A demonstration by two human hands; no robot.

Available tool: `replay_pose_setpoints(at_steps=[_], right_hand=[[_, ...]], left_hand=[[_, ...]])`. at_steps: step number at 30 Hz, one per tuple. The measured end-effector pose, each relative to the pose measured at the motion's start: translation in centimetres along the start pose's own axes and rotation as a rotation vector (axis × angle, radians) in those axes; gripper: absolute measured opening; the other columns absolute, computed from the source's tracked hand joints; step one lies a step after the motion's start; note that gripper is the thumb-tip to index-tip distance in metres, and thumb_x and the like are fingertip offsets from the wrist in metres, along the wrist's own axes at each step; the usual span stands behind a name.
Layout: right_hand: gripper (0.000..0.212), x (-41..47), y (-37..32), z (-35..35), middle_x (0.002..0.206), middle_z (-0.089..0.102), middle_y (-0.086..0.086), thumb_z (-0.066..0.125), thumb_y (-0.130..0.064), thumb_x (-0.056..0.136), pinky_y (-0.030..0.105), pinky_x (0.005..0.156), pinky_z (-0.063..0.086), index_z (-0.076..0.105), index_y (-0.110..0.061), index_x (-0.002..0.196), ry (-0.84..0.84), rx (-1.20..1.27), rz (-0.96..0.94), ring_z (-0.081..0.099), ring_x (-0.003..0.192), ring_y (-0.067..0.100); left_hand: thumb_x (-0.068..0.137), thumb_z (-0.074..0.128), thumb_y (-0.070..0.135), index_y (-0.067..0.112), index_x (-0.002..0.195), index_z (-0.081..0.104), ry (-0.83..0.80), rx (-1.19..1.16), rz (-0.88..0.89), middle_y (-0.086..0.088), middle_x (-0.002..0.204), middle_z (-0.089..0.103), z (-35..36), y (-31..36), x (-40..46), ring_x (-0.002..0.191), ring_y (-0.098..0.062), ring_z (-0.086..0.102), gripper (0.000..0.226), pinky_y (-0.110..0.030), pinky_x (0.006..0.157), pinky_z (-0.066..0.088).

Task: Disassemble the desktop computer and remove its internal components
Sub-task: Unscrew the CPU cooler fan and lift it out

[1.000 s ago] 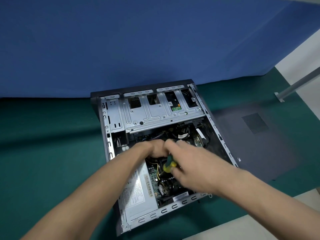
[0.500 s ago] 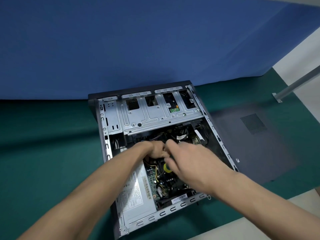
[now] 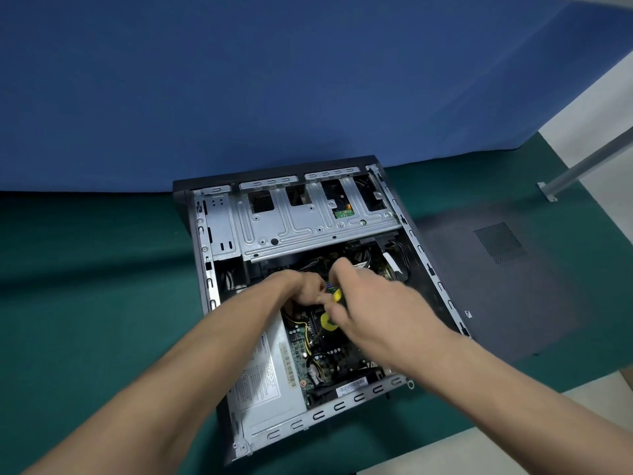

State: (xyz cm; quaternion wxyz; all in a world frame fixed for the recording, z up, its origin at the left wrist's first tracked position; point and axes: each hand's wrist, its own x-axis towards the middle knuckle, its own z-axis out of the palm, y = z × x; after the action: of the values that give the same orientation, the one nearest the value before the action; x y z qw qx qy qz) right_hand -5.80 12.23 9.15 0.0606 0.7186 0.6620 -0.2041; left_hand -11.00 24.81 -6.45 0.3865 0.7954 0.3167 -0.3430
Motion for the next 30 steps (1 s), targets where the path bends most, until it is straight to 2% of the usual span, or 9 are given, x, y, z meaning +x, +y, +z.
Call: replay_pose_setpoints(at_steps=[2, 7, 12, 18, 22, 24, 27, 29, 30], right_hand=[[0.029, 0.6, 0.6, -0.2, 0.091, 0.059, 0.005, 0.030, -0.049, 0.098, 0.034, 0.062, 0.034, 0.029, -0.020, 0.096, 0.049, -0.110, 0.055, 0.049, 0.072, 0.027], [0.016, -0.6, 0.3, 0.1, 0.104, 0.051, 0.002, 0.042, -0.037, 0.095, 0.033, 0.065, 0.035, 0.030, -0.028, 0.102, -0.051, 0.047, -0.139, 0.053, 0.080, 0.027], [0.035, 0.1, 1.2, 0.3, 0.087, 0.059, 0.005, 0.028, -0.056, 0.095, 0.034, 0.061, 0.034, 0.030, -0.021, 0.093, 0.065, -0.125, 0.057, 0.058, 0.080, 0.030], [0.019, 0.2, 1.7, 0.4, 0.088, 0.055, 0.001, 0.039, -0.040, 0.096, 0.037, 0.065, 0.043, 0.038, -0.021, 0.098, 0.000, 0.095, 0.040, 0.055, 0.079, 0.028], [0.034, 0.4, 1.9, 0.5, 0.090, 0.062, 0.005, 0.026, -0.051, 0.098, 0.034, 0.051, 0.028, 0.027, -0.018, 0.091, 0.091, -0.189, 0.108, 0.060, 0.079, 0.031], [0.032, 0.4, 1.5, 0.3, 0.092, 0.062, 0.005, 0.027, -0.049, 0.098, 0.033, 0.054, 0.029, 0.026, -0.018, 0.091, 0.095, -0.200, 0.028, 0.062, 0.083, 0.030], [0.019, -0.2, 0.6, 0.1, 0.101, 0.054, 0.001, 0.042, -0.039, 0.095, 0.033, 0.065, 0.035, 0.032, -0.023, 0.097, 0.009, -0.008, -0.173, 0.057, 0.088, 0.028], [0.022, -0.4, 0.4, -0.1, 0.102, 0.053, -0.001, 0.048, -0.041, 0.092, 0.032, 0.069, 0.037, 0.037, -0.024, 0.099, -0.002, 0.085, -0.118, 0.056, 0.089, 0.026], [0.025, -0.3, 0.6, -0.1, 0.098, 0.054, -0.001, 0.047, -0.045, 0.092, 0.033, 0.068, 0.036, 0.037, -0.024, 0.097, 0.006, 0.084, -0.035, 0.055, 0.086, 0.025]], left_hand=[[0.093, 0.047, 0.014, -0.001, 0.097, 0.054, 0.013, -0.040, 0.018, -0.014, 0.097, 0.055, 0.2, 0.1, 0.0, 0.088, -0.025, 0.050, 0.017, -0.040, 0.088, 0.048], [0.094, 0.046, 0.012, 0.010, 0.073, 0.046, 0.049, -0.047, 0.012, -0.003, 0.072, 0.046, 0.2, 0.2, -0.9, 0.066, -0.015, 0.042, 0.020, -0.015, 0.049, 0.034], [0.092, 0.048, 0.013, 0.011, 0.082, 0.052, 0.074, -0.071, 0.068, -0.003, 0.081, 0.046, 0.3, 0.2, -1.2, 0.066, -0.014, 0.038, 0.011, -0.027, 0.063, 0.035], [0.094, 0.047, 0.024, 0.018, 0.067, 0.039, 0.103, -0.059, 0.086, -0.001, 0.073, 0.042, 0.3, 0.1, -1.1, 0.066, -0.017, 0.035, 0.029, -0.029, 0.064, 0.032], [0.095, 0.045, 0.029, 0.009, 0.086, 0.051, 0.063, -0.077, 0.118, -0.007, 0.084, 0.050, 0.1, 0.2, -1.4, 0.079, -0.020, 0.042, 0.023, -0.035, 0.075, 0.038], [0.095, 0.046, 0.022, 0.005, 0.093, 0.054, 0.046, -0.069, 0.102, -0.015, 0.097, 0.055, 0.1, 0.3, -1.3, 0.083, -0.019, 0.043, 0.020, -0.036, 0.081, 0.041], [0.095, 0.041, 0.011, 0.007, 0.087, 0.051, 0.027, 0.000, 0.050, -0.010, 0.093, 0.048, -0.2, 0.6, -1.6, 0.087, -0.017, 0.039, 0.014, -0.019, 0.060, 0.033], [0.095, 0.041, 0.009, 0.008, 0.079, 0.048, 0.030, 0.028, 0.039, -0.008, 0.089, 0.049, -0.3, 0.8, -1.6, 0.089, -0.018, 0.041, 0.017, -0.019, 0.051, 0.034], [0.094, 0.042, 0.009, 0.007, 0.083, 0.050, 0.041, 0.024, 0.057, -0.012, 0.095, 0.054, -0.3, 0.7, -1.4, 0.090, -0.020, 0.046, 0.013, -0.019, 0.059, 0.038]])
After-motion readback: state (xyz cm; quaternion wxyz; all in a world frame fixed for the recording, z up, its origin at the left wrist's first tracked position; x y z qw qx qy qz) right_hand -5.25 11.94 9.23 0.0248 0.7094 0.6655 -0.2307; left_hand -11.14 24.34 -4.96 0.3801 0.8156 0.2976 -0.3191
